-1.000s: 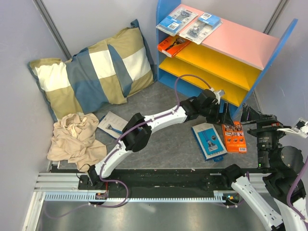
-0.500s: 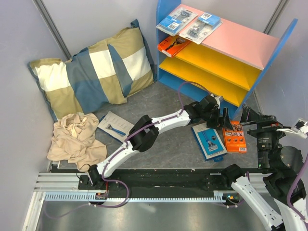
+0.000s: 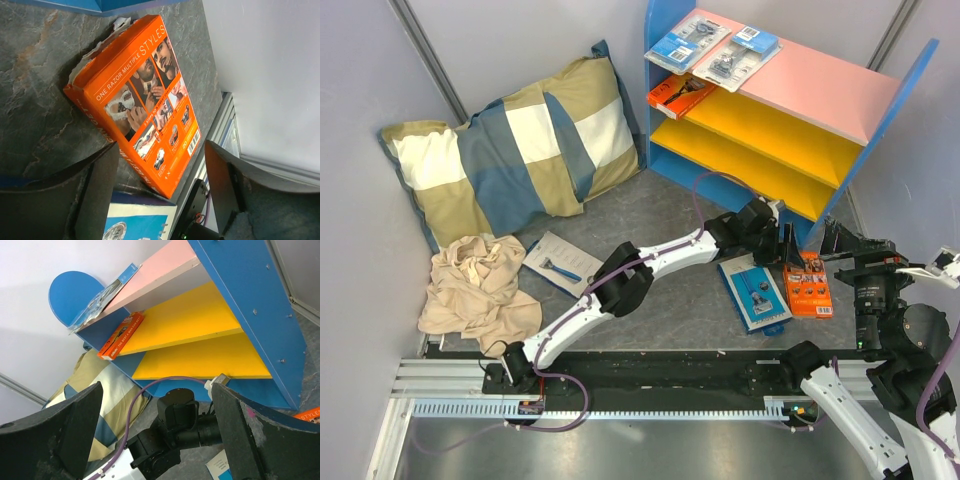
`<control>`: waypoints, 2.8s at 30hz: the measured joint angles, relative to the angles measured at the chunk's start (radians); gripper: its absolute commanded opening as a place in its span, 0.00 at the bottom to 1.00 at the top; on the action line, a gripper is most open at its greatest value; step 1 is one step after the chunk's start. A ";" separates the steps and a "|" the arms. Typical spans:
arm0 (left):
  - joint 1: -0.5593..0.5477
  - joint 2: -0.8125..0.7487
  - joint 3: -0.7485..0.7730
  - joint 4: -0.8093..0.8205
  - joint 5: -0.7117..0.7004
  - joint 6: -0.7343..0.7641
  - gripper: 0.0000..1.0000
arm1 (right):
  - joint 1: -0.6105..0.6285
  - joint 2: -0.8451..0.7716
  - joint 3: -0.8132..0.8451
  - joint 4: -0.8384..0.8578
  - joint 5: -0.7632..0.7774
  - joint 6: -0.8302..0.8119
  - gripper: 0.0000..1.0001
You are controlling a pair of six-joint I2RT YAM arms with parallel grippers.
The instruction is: Place and organize the shaving razors onto the shelf
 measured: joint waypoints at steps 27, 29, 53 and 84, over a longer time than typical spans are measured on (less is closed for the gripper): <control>0.017 -0.264 -0.396 -0.059 -0.100 0.114 0.80 | 0.000 0.352 0.068 -0.119 -0.155 -0.035 0.98; 0.027 -0.326 -0.503 -0.032 -0.108 0.126 0.80 | 0.000 0.373 0.055 -0.127 -0.192 -0.037 0.98; 0.162 -0.823 -1.191 -0.010 -0.197 0.278 0.87 | -0.262 0.814 -0.036 -0.325 -0.289 -0.115 0.97; 0.299 -1.038 -1.360 0.014 -0.073 0.350 0.87 | -0.415 1.252 -0.088 -0.301 -0.304 -0.177 0.53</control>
